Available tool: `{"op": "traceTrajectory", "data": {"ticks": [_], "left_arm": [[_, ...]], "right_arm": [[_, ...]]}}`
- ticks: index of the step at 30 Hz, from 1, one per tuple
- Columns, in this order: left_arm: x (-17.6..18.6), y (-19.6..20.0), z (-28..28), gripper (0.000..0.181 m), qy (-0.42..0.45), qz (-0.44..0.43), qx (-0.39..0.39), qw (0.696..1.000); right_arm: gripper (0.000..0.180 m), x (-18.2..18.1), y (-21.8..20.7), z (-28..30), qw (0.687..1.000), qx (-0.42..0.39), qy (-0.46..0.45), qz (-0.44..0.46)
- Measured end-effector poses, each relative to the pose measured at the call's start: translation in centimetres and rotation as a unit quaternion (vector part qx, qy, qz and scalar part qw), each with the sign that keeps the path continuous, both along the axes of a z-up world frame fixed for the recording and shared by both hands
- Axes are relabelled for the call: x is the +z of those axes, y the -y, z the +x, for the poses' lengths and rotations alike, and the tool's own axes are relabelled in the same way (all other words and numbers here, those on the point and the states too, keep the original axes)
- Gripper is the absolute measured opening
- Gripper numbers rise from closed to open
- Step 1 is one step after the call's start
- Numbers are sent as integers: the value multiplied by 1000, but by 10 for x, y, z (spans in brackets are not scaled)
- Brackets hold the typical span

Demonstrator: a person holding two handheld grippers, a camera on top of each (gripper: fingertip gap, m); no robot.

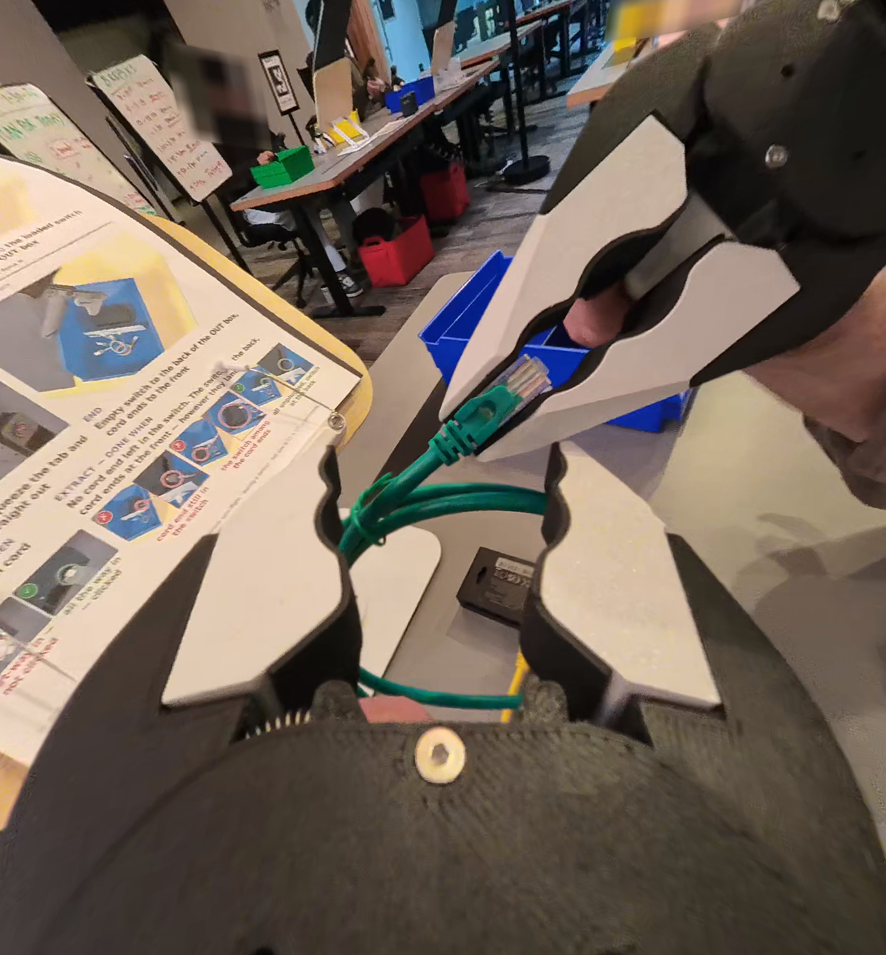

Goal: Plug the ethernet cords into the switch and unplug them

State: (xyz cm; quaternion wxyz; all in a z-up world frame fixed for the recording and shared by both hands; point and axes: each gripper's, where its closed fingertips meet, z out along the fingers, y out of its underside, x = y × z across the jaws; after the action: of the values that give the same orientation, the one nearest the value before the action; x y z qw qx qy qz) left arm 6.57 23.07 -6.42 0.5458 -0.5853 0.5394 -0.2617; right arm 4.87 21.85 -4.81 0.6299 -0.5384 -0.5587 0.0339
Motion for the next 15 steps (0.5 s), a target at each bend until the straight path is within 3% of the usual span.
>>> {"op": "traceTrajectory", "data": {"ticks": [8, 15], "left_arm": [[-1, -7, -8, 36, -35, 90, 24, 995], [6, 8, -18, 33, -23, 66, -29, 997]], "right_arm": [[10, 3, 14, -4, 991, 83, -70, -79], [10, 18, 26, 6, 945, 198, -199, -168]]}}
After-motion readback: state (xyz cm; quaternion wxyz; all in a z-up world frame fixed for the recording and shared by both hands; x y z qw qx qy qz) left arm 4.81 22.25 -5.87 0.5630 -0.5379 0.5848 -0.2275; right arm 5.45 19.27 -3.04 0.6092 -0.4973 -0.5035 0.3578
